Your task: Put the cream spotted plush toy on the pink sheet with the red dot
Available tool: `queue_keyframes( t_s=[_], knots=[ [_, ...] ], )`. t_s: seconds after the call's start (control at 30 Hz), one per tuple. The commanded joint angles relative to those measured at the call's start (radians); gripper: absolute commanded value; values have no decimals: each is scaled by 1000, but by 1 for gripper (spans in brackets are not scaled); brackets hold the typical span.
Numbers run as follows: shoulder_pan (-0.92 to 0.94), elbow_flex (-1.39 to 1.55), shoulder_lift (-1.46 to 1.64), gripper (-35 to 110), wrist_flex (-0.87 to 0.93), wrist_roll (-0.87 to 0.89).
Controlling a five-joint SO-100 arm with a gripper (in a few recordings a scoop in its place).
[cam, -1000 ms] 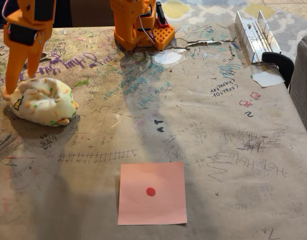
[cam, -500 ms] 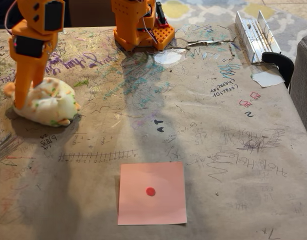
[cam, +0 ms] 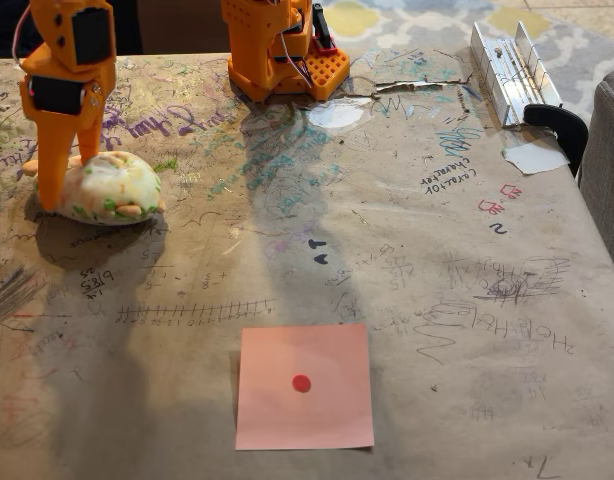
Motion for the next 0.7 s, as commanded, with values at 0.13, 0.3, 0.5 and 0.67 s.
queue_keyframes(
  t_s=[0.13,0.3,0.5,0.67],
  knots=[
    [-34,-29,18,0,52,6],
    [-153,83,279,0,-8,135],
    [-420,373,1086,0,-15,322],
    [-724,353,1651,0,241,414]
  ],
)
